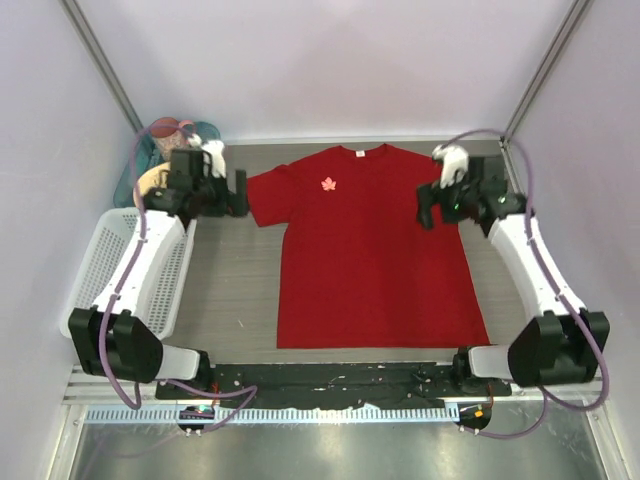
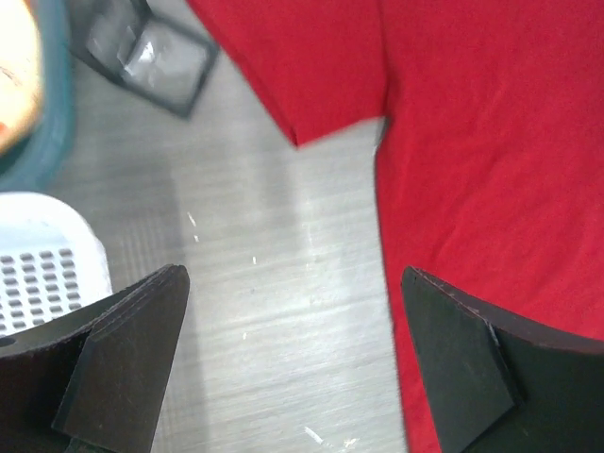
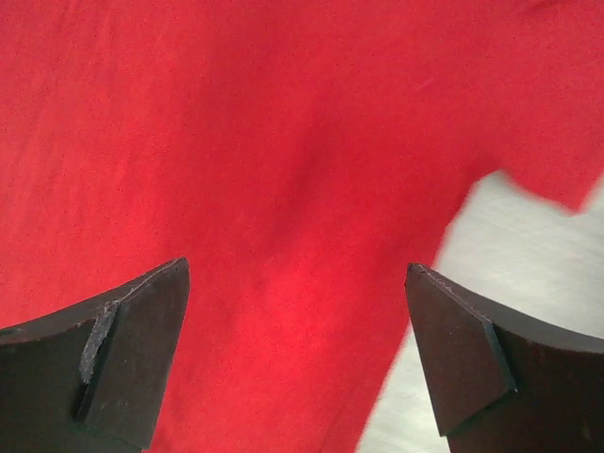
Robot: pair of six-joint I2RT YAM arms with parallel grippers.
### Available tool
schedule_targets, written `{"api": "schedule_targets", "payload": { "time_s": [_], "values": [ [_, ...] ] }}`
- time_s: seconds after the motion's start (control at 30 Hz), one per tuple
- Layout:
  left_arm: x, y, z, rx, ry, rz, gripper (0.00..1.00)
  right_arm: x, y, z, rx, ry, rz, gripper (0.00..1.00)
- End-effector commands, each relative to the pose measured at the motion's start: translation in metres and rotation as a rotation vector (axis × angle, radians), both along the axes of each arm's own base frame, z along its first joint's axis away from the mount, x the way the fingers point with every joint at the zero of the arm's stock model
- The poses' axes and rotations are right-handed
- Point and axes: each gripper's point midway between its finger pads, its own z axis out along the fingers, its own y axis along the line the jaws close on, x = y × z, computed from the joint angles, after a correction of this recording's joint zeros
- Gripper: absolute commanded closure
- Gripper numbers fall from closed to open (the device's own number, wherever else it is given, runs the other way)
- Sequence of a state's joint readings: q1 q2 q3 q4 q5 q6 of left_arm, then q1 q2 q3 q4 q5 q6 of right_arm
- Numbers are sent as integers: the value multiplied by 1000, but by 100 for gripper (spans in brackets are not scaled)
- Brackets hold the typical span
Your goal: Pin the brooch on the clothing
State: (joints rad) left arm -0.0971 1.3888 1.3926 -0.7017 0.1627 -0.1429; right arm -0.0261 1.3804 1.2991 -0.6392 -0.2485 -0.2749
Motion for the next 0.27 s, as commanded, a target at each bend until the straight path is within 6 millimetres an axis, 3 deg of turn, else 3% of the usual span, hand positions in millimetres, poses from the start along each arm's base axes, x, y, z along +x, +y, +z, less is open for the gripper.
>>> {"api": "schedule_targets", "payload": {
  "time_s": [0.0,0.03,0.1,0.2,0.23],
  "values": [
    [-20,-3,-53,208,35,0,0,-44,24,-25,-32,1,18,0],
    [-24,-7,-57,217,34,-10,0,-53,28,-36,-21,28,24,0],
    [-30,-13,-63,240,36,-26,0,-63,28,-37,-9,31,13,0],
    [-33,-13,-61,237,25,3,0,-74,25,-23,-13,-19,4,0],
    [-34,-8,-47,237,-13,37,0,-78,24,-8,-7,-64,5,0]
  ]
}}
